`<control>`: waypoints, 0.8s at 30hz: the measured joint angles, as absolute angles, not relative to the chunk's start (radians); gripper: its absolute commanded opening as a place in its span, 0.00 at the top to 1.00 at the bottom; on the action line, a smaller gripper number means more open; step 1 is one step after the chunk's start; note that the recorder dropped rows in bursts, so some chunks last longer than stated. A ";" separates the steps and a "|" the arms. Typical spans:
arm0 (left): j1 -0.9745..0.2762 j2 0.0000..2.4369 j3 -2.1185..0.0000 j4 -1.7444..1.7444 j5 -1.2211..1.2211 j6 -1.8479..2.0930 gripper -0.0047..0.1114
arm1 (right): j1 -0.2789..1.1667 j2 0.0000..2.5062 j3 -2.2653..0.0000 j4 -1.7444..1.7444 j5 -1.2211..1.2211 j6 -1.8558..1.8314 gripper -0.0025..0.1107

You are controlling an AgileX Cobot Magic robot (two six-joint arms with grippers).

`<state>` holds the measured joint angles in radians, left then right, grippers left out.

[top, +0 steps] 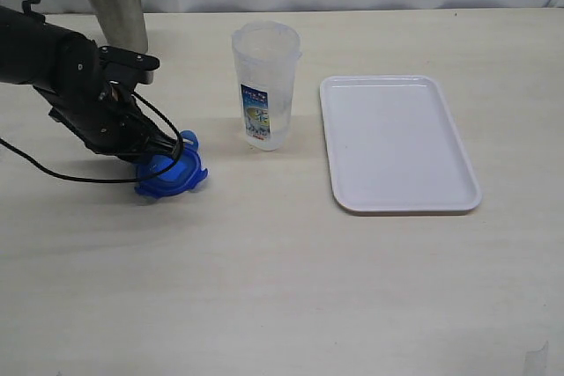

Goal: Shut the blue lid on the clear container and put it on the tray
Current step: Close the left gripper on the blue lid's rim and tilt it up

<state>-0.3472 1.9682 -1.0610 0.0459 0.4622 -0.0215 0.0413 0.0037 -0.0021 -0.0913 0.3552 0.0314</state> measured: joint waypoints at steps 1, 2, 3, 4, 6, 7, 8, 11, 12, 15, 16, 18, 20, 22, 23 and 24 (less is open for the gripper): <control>-0.347 1.970 -1.061 0.046 0.462 -0.022 0.71 | 0.041 0.004 -0.002 -0.091 0.355 0.031 0.94; -0.347 1.970 -1.061 0.046 0.461 -0.022 0.71 | 0.041 0.004 -0.002 -0.091 0.355 0.031 0.94; -0.347 1.970 -1.061 0.046 0.460 -0.022 0.71 | 0.041 0.004 -0.002 -0.091 0.355 0.031 0.94; -0.347 1.970 -1.061 0.046 0.460 -0.022 0.71 | 0.041 0.004 -0.002 -0.091 0.355 0.031 0.94; -0.347 1.970 -1.061 0.046 0.460 -0.022 0.71 | 0.041 0.004 -0.002 -0.091 0.355 0.031 0.94; -0.347 1.970 -1.061 0.046 0.460 -0.022 0.71 | 0.041 0.004 -0.002 -0.091 0.355 0.031 0.94; -0.347 1.970 -1.061 0.046 0.460 -0.022 0.71 | 0.041 0.004 -0.002 -0.091 0.355 0.031 0.94; -0.347 1.970 -1.061 0.046 0.460 -0.022 0.71 | 0.041 0.004 -0.002 -0.091 0.355 0.031 0.94; -0.347 1.970 -1.061 0.046 0.460 -0.022 0.71 | 0.041 0.004 -0.002 -0.091 0.355 0.031 0.94; -0.347 1.970 -1.061 0.046 0.460 -0.022 0.71 | 0.041 0.004 -0.002 -0.091 0.355 0.031 0.94; -0.347 1.970 -1.061 0.046 0.460 -0.022 0.71 | 0.041 0.004 -0.002 -0.091 0.355 0.031 0.94; -0.347 1.970 -1.061 0.046 0.460 -0.022 0.71 | 0.041 0.004 -0.002 -0.091 0.355 0.031 0.94; -0.347 1.970 -1.061 0.046 0.460 -0.019 0.71 | 0.041 0.004 -0.002 -0.091 0.355 0.031 0.94; -0.347 1.970 -1.061 0.046 0.460 -0.019 0.73 | 0.041 0.004 -0.002 -0.091 0.355 0.031 0.94; -0.347 1.970 -1.061 0.046 0.460 -0.019 0.78 | 0.041 0.004 -0.002 -0.091 0.355 0.031 0.94; -0.347 1.970 -1.061 0.046 0.460 -0.019 0.82 | 0.041 0.004 -0.002 -0.091 0.355 0.031 0.94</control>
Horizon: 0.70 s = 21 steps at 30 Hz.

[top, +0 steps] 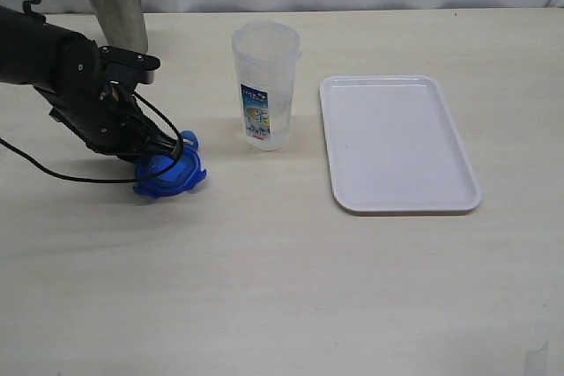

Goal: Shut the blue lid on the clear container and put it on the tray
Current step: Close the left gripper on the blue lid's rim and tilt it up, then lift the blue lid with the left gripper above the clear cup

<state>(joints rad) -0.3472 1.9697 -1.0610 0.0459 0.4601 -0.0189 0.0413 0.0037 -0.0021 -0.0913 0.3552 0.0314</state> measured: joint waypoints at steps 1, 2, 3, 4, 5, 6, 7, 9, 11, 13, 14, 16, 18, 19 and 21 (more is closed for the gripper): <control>-0.347 1.970 -1.061 0.046 0.460 -0.019 0.86 | 0.041 0.004 -0.002 -0.091 0.355 0.031 0.94; -0.347 1.970 -1.061 0.046 0.460 -0.019 0.89 | 0.041 0.004 -0.002 -0.091 0.355 0.031 0.94; -0.347 1.970 -1.061 0.046 0.460 -0.019 0.91 | 0.041 0.004 -0.002 -0.091 0.355 0.031 0.94; -0.347 1.970 -1.061 0.046 0.460 -0.019 0.94 | 0.041 0.004 -0.002 -0.091 0.355 0.031 0.94; -0.347 1.970 -1.061 0.046 0.460 -0.019 0.96 | 0.041 0.004 -0.002 -0.091 0.355 0.031 0.94; -0.347 1.970 -1.061 0.046 0.460 -0.019 0.96 | 0.041 0.004 -0.002 -0.091 0.355 0.031 0.94; -0.347 1.970 -1.061 0.046 0.460 -0.019 0.96 | 0.041 0.004 -0.002 -0.091 0.355 0.031 0.94; -0.347 1.970 -1.061 0.046 0.458 -0.019 0.96 | 0.041 0.004 -0.002 -0.091 0.355 0.031 0.94; -0.347 1.970 -1.061 0.048 0.457 -0.019 0.96 | 0.041 0.004 -0.002 -0.091 0.355 0.031 0.94; -0.347 1.970 -1.061 0.050 0.456 -0.019 0.96 | 0.041 0.004 -0.002 -0.091 0.355 0.031 0.94; -0.347 1.970 -1.061 0.050 0.456 -0.019 0.96 | 0.041 0.004 -0.002 -0.091 0.355 0.031 0.94; -0.347 1.970 -1.061 0.050 0.456 -0.019 0.96 | 0.041 0.004 -0.002 -0.091 0.355 0.031 0.94; -0.347 1.970 -1.061 0.050 0.456 -0.019 0.96 | 0.041 0.004 -0.002 -0.091 0.355 0.031 0.94; -0.347 1.965 -1.061 0.050 0.458 -0.019 0.96 | 0.041 0.004 -0.002 -0.091 0.355 0.031 0.94; -0.347 1.953 -1.061 0.051 0.461 -0.019 0.96 | 0.041 0.004 -0.002 -0.091 0.355 0.031 0.94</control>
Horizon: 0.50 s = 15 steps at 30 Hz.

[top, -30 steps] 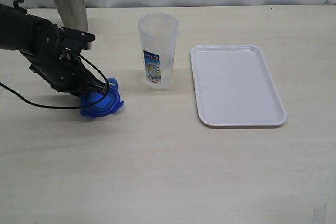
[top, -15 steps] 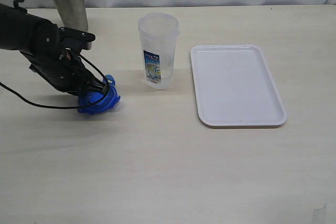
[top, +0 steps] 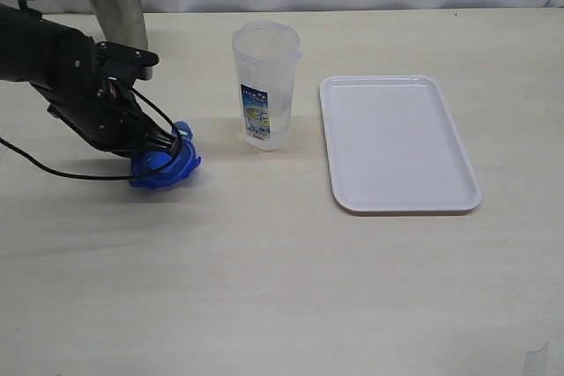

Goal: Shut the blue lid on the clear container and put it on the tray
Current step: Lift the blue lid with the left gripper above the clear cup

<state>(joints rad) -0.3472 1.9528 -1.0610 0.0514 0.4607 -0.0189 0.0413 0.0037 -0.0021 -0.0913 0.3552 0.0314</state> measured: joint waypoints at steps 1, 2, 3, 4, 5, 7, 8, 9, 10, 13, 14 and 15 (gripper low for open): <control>-0.347 1.943 -1.061 0.051 0.461 -0.019 0.96 | 0.041 0.004 -0.002 -0.091 0.355 0.031 0.94; -0.347 1.932 -1.061 0.049 0.463 -0.019 0.96 | 0.041 0.004 -0.002 -0.091 0.355 0.031 0.94; -0.347 1.922 -1.061 0.049 0.463 -0.019 0.96 | 0.041 0.004 -0.002 -0.091 0.355 0.031 0.94; -0.347 1.912 -1.061 0.047 0.463 -0.019 0.96 | 0.041 0.004 -0.002 -0.091 0.355 0.031 0.94; -0.347 1.904 -1.061 0.045 0.463 -0.019 0.96 | 0.041 0.004 -0.002 -0.091 0.355 0.031 0.94; -0.347 1.896 -1.061 0.045 0.465 -0.019 0.96 | 0.041 0.004 -0.002 -0.091 0.355 0.031 0.94; -0.347 1.895 -1.061 0.045 0.467 -0.019 0.96 | 0.041 0.004 -0.002 -0.091 0.355 0.031 0.94; -0.347 1.895 -1.061 0.045 0.469 -0.019 0.96 | 0.041 0.004 -0.002 -0.091 0.355 0.031 0.94; -0.347 1.895 -1.061 0.045 0.471 -0.019 0.96 | 0.041 0.004 -0.002 -0.091 0.355 0.031 0.94; -0.347 1.895 -1.061 0.045 0.475 -0.019 0.96 | 0.041 0.004 -0.002 -0.091 0.355 0.031 0.94; -0.347 1.895 -1.061 0.045 0.475 -0.019 0.96 | 0.041 0.004 -0.002 -0.091 0.355 0.031 0.94; -0.347 1.895 -1.061 0.045 0.475 -0.019 0.96 | 0.041 0.004 -0.002 -0.091 0.355 0.031 0.94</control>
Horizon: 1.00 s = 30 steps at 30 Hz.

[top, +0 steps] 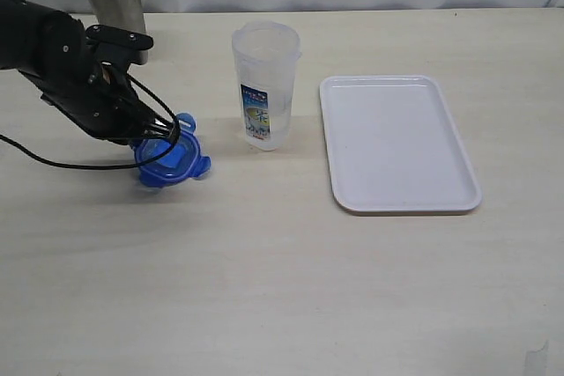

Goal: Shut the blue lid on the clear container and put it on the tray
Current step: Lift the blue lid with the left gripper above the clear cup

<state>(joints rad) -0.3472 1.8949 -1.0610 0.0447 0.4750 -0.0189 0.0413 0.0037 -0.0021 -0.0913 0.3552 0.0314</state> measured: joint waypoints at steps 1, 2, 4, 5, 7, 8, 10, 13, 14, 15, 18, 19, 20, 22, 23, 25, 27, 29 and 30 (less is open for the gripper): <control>-0.347 1.895 -1.061 0.045 0.475 -0.019 0.96 | 0.041 0.004 -0.002 -0.091 0.355 0.031 0.94; -0.347 1.893 -1.061 0.045 0.475 -0.014 0.96 | 0.041 0.004 -0.002 -0.091 0.355 0.031 0.94; -0.349 1.886 -1.061 0.045 0.475 0.006 0.96 | 0.041 0.004 -0.002 -0.091 0.355 0.031 0.94; -0.349 1.880 -1.061 0.045 0.475 0.017 0.96 | 0.041 0.004 -0.002 -0.091 0.355 0.031 0.94; -0.349 1.864 -1.061 0.045 0.472 0.040 0.96 | 0.041 0.004 -0.002 -0.091 0.355 0.031 0.94; -0.349 1.850 -1.061 0.045 0.465 0.054 0.96 | 0.041 0.004 -0.002 -0.091 0.355 0.031 0.94; -0.349 1.826 -1.061 0.045 0.453 0.084 0.96 | 0.041 0.004 -0.002 -0.091 0.355 0.031 0.94; -0.349 1.783 -1.061 0.045 0.425 0.134 0.96 | 0.041 0.004 -0.002 -0.091 0.355 0.031 0.94; -0.349 1.765 -1.061 0.045 0.417 0.152 0.96 | 0.041 0.004 -0.002 -0.091 0.355 0.031 0.94; -0.349 1.753 -1.061 0.045 0.408 0.162 0.96 | 0.041 0.004 -0.002 -0.091 0.355 0.031 0.94; -0.349 1.712 -1.061 0.047 0.378 0.188 0.96 | 0.041 0.004 -0.002 -0.091 0.355 0.031 0.94; -0.349 1.699 -1.061 0.047 0.366 0.195 0.96 | 0.041 0.004 -0.002 -0.091 0.355 0.031 0.94; -0.349 1.687 -1.061 0.050 0.353 0.200 0.96 | 0.041 0.004 -0.002 -0.091 0.355 0.031 0.94; -0.349 1.668 -1.061 0.064 0.327 0.202 0.96 | 0.041 0.004 -0.002 -0.091 0.355 0.031 0.94; -0.351 1.663 -1.061 0.075 0.310 0.205 0.96 | 0.041 0.004 -0.002 -0.091 0.355 0.031 0.94; -0.353 1.656 -1.061 0.087 0.275 0.206 0.96 | 0.041 0.004 -0.002 -0.091 0.355 0.031 0.94; -0.359 1.653 -1.061 0.100 0.234 0.209 0.96 | 0.041 0.004 -0.002 -0.091 0.355 0.031 0.94; -0.369 1.653 -1.061 0.124 0.185 0.209 0.96 | 0.041 0.004 -0.002 -0.091 0.355 0.031 0.94; -0.377 1.653 -1.061 0.135 0.156 0.209 0.96 | 0.041 0.004 -0.002 -0.091 0.355 0.031 0.94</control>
<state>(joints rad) -0.3768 1.6533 -1.0610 0.1347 0.1560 0.2086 0.0413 0.0037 -0.0021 -0.0913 0.3552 0.0314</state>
